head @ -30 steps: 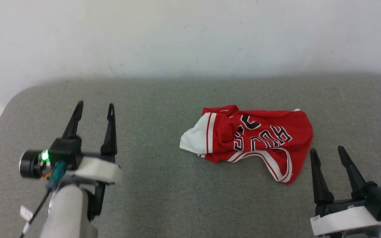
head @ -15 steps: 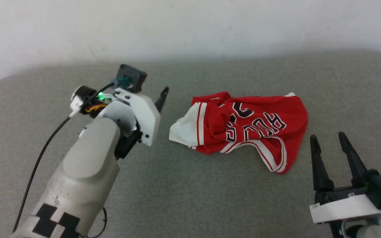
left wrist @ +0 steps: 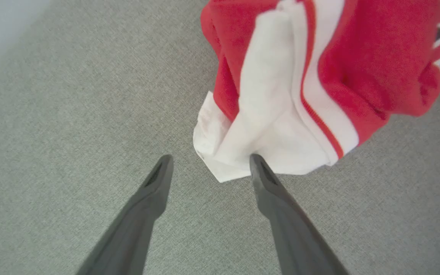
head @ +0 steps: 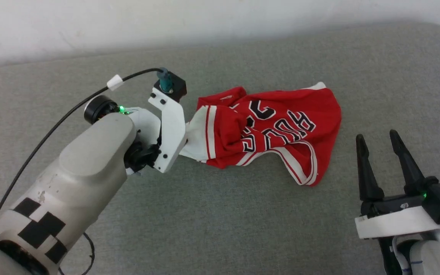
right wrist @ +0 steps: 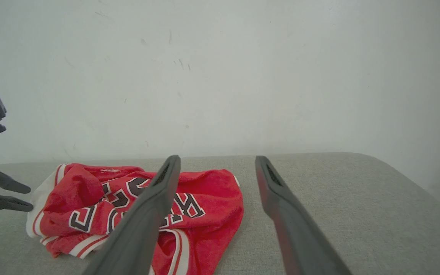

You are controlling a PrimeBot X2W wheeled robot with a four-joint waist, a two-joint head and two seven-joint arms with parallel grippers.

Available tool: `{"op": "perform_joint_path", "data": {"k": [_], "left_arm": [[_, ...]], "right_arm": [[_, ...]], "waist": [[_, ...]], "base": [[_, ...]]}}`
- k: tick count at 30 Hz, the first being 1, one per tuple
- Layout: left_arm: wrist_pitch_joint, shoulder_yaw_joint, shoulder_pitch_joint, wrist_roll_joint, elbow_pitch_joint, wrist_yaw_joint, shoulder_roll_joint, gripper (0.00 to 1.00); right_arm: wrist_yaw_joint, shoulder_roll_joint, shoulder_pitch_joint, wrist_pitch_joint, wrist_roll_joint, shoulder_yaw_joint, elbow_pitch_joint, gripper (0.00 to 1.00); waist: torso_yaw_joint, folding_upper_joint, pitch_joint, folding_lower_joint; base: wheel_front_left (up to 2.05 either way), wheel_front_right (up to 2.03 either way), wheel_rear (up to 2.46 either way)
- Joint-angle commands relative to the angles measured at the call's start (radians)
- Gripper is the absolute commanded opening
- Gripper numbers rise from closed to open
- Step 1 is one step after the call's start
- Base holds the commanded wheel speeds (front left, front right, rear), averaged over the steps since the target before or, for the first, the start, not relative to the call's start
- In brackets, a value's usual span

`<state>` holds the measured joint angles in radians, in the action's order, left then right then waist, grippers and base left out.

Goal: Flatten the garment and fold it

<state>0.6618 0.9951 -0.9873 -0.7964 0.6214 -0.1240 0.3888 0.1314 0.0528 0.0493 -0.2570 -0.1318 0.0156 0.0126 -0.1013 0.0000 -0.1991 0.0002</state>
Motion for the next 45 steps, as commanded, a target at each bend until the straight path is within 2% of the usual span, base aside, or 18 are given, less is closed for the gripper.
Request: {"op": "perform_joint_path", "data": {"k": [1,8,13,14,15,19,23,29,37,42,45], "left_arm": [[0.009,0.020,-0.015,-0.010,0.006,-0.007,0.007,1.00],[0.068,0.173,-0.044,-0.062,0.058,-0.007,0.014,1.00],[0.049,0.233,-0.045,-0.104,0.079,-0.007,0.020,1.00],[0.051,0.242,-0.044,-0.110,0.080,-0.007,0.021,0.07],[0.054,0.251,-0.042,-0.119,0.075,-0.007,0.023,0.00],[-0.011,0.267,-0.046,-0.147,0.025,-0.007,0.048,0.00],[-0.168,0.258,-0.038,-0.182,-0.040,-0.007,0.104,0.00],[-0.387,0.183,0.067,-0.257,-0.156,0.001,0.251,0.00],[-0.478,0.136,0.303,-0.355,-0.291,0.144,0.444,0.00],[-0.489,0.134,0.410,-0.415,-0.286,0.201,0.488,0.00],[-0.491,0.143,0.449,-0.429,-0.260,0.211,0.489,0.00]], "right_arm": [[-0.001,-0.003,0.020,-0.005,-0.006,-0.003,-0.001,1.00],[-0.001,-0.003,0.048,-0.005,-0.020,-0.013,-0.009,1.00],[-0.001,-0.003,0.053,-0.005,-0.021,-0.012,-0.014,1.00],[-0.001,-0.003,0.051,-0.005,-0.019,-0.010,-0.015,1.00],[-0.001,-0.003,0.047,-0.005,-0.017,-0.008,-0.016,1.00],[-0.001,-0.003,0.027,-0.005,-0.009,-0.004,-0.021,1.00],[-0.001,-0.003,-0.001,-0.005,-0.003,-0.009,-0.024,1.00],[-0.001,-0.003,-0.043,-0.005,0.001,0.004,-0.024,1.00],[-0.001,-0.003,-0.077,-0.005,0.009,0.008,-0.022,1.00],[-0.001,-0.003,-0.072,-0.005,0.017,-0.002,-0.025,1.00],[-0.001,-0.003,-0.071,-0.005,0.021,-0.005,-0.028,1.00]], "waist": [[-0.037,0.0000,-0.043,-0.0002],[-0.070,0.0000,-0.085,-0.0002],[-0.073,0.0000,-0.085,-0.0002],[-0.070,0.0000,-0.080,-0.0002],[-0.066,0.0000,-0.073,-0.0002],[-0.040,0.0000,-0.030,-0.0002],[-0.013,0.0000,0.026,-0.0002],[0.032,0.0000,0.089,-0.0002],[0.092,0.0000,0.114,-0.0002],[0.106,0.0000,0.112,-0.0002],[0.108,0.0000,0.114,-0.0002]], "base": [[0.00,0.00,0.00],[0.00,0.00,0.00],[0.00,0.00,0.00],[0.00,0.00,0.00],[0.00,0.00,0.00],[0.00,0.00,0.00],[0.00,0.00,0.00],[0.00,0.00,0.00],[0.00,0.00,0.00],[0.00,0.00,0.00],[0.00,0.00,0.00]]}}
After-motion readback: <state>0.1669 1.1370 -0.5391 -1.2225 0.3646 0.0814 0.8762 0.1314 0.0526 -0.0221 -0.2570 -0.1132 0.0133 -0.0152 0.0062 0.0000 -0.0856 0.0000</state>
